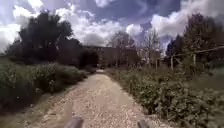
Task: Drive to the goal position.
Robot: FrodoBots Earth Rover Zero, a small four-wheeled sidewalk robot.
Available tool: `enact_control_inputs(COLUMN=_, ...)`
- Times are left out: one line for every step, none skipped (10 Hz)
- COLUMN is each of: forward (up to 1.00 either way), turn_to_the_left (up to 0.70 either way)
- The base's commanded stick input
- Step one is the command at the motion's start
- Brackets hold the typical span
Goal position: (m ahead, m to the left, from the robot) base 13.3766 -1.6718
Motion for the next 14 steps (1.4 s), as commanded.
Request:
enact_control_inputs(forward=1.00, turn_to_the_left=0.05)
enact_control_inputs(forward=1.00, turn_to_the_left=0.08)
enact_control_inputs(forward=1.00, turn_to_the_left=0.26)
enact_control_inputs(forward=1.00, turn_to_the_left=0.27)
enact_control_inputs(forward=1.00, turn_to_the_left=0.17)
enact_control_inputs(forward=1.00, turn_to_the_left=0.02)
enact_control_inputs(forward=1.00, turn_to_the_left=0.22)
enact_control_inputs(forward=1.00, turn_to_the_left=0.19)
enact_control_inputs(forward=1.00, turn_to_the_left=0.09)
enact_control_inputs(forward=1.00, turn_to_the_left=-0.02)
enact_control_inputs(forward=1.00, turn_to_the_left=-0.12)
enact_control_inputs(forward=1.00, turn_to_the_left=-0.23)
enact_control_inputs(forward=1.00, turn_to_the_left=-0.27)
enact_control_inputs(forward=1.00, turn_to_the_left=-0.14)
